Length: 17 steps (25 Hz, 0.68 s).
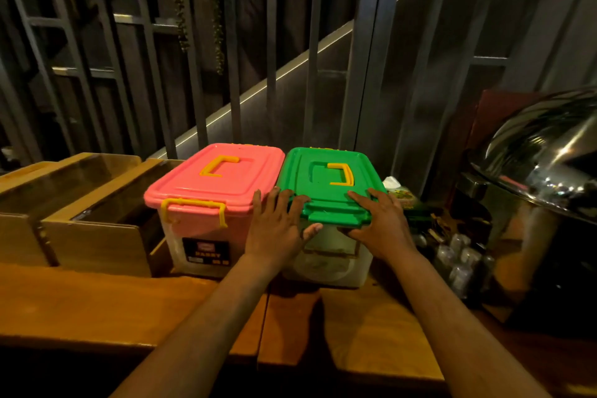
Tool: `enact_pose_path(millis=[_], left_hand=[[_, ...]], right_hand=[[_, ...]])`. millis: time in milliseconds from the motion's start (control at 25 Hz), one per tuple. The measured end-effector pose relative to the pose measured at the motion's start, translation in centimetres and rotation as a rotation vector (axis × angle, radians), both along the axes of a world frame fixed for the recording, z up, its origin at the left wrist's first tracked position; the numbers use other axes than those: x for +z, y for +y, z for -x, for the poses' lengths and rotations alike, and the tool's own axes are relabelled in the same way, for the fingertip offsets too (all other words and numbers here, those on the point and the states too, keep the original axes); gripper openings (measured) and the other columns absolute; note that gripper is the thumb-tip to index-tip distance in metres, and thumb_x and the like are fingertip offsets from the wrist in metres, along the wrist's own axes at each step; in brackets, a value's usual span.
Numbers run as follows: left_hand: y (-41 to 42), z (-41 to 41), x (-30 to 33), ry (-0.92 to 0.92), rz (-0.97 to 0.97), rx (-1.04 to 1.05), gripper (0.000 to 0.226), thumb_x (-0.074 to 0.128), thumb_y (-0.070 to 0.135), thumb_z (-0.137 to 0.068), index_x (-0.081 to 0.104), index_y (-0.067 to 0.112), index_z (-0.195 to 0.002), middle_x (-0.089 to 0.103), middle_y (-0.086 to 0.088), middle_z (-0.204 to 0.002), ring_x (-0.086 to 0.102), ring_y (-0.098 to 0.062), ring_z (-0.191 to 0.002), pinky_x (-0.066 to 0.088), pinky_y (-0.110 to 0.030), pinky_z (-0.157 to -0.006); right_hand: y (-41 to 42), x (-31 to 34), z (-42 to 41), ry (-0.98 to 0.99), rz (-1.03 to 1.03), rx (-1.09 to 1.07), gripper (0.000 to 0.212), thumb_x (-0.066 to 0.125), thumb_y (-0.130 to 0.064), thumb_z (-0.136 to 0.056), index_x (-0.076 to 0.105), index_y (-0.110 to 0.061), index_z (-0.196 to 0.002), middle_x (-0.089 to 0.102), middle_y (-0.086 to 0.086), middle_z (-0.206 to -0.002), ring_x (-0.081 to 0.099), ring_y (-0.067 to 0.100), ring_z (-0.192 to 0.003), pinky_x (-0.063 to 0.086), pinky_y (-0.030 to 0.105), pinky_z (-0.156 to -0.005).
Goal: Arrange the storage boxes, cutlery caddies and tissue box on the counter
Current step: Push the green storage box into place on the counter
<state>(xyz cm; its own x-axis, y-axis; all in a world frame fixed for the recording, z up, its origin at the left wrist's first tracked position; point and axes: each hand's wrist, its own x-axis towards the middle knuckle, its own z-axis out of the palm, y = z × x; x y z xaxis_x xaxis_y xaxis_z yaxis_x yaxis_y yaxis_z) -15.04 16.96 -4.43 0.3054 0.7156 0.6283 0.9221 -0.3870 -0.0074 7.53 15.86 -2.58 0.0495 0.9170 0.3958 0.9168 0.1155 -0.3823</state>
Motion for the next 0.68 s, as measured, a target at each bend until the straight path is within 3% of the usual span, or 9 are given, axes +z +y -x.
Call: enact_pose_path(millis=[400, 680], left_hand=[[1.2, -0.4, -0.2, 0.021, -0.031, 0.013, 0.064, 0.026, 0.068, -0.090, 0.050, 0.023, -0.128, 0.054, -0.010, -0.128, 0.043, -0.035, -0.126, 0.024, -0.058, -0.108], [1.4, -0.5, -0.1, 0.035, -0.037, 0.022, 0.063, 0.030, 0.068, -0.089, 0.051, 0.024, -0.127, 0.055, -0.009, -0.127, 0.045, -0.034, -0.124, 0.024, -0.056, -0.107]], right_hand=[[0.8, 0.2, -0.1, 0.023, 0.021, -0.014, 0.078, 0.079, -0.044, -0.069, 0.043, -0.043, -0.138, 0.036, 0.007, -0.150, 0.025, 0.034, -0.139, 0.029, 0.052, -0.114], [0.1, 0.8, 0.1, -0.035, 0.021, -0.022, 0.076, 0.074, -0.051, -0.072, 0.039, -0.045, -0.139, 0.035, 0.004, -0.150, 0.024, 0.032, -0.139, 0.033, 0.053, -0.111]])
